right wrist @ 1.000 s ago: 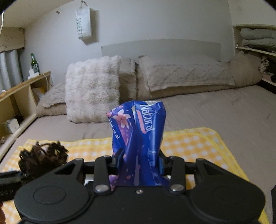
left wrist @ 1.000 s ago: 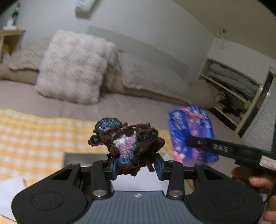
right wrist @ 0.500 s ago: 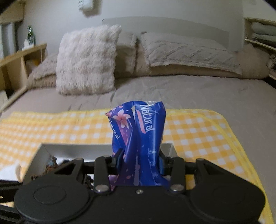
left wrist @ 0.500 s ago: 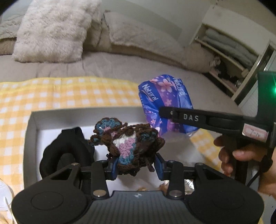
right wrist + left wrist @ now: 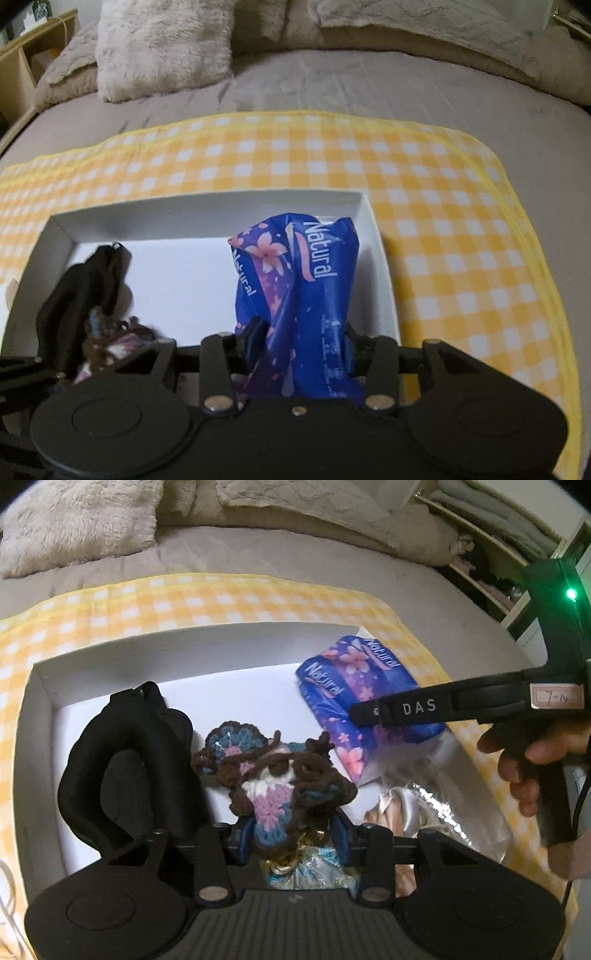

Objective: Organize soft objects
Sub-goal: 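Lower the tissue pack into the tray with the right gripper while the left lowers the toy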

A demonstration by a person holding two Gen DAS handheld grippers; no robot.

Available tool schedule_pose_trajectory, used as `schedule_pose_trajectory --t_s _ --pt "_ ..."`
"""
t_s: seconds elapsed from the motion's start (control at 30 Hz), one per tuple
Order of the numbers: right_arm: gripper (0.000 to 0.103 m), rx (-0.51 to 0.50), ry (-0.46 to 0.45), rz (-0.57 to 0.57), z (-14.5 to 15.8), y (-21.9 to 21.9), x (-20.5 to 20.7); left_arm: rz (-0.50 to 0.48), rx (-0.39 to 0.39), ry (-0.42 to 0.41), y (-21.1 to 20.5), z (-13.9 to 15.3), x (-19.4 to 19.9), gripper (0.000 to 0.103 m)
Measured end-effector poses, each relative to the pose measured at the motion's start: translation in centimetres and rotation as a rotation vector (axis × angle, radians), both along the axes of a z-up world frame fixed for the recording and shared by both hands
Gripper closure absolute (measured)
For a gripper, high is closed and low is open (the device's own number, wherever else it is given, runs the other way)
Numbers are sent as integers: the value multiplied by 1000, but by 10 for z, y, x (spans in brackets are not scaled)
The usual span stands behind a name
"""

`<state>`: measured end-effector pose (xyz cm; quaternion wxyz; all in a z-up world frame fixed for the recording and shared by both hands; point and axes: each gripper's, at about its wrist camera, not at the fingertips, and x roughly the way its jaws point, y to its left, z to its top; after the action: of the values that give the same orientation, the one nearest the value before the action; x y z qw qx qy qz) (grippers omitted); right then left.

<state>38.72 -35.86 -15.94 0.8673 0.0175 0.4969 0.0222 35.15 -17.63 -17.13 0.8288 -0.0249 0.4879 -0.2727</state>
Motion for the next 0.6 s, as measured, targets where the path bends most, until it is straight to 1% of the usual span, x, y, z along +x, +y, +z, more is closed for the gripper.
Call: schedule_pose_trajectory --t_s 0.1,0.17,0.2,0.23,0.27,0.3,0.4,0.43,0.47,0.5,0.57,0.6 --pt "58 -25 18 2 -1 1 -2 -1 13 11 2 2 1 60" --pt "58 -44 33 13 1 4 -3 -2 -5 27 4 2 2 60" --pt "55 -47 26 18 3 4 -4 -2 -18 29 6 2 2 60" --pt "54 -50 10 23 5 5 -6 -6 -31 27 5 3 3 57" --pt "43 -57 -1 26 6 5 -8 -10 -40 23 6 4 5 55" --pt "30 -75 0 20 6 6 -8 -8 -49 20 4 6 6 53" --pt "28 -78 8 20 9 7 -8 -11 -54 11 1 8 2 52" --pt "28 -79 8 18 10 6 -9 -13 -58 12 0 8 2 49" --pt "28 -76 7 16 11 6 -9 -14 -60 13 -1 9 0 42" --pt "27 -70 6 14 12 5 -10 -9 -60 14 -1 10 0 39" --pt "25 -61 2 6 16 3 -12 -4 -51 4 -1 12 -3 28" --pt "24 -54 -3 -1 19 2 -14 1 -42 -3 0 14 -5 27"
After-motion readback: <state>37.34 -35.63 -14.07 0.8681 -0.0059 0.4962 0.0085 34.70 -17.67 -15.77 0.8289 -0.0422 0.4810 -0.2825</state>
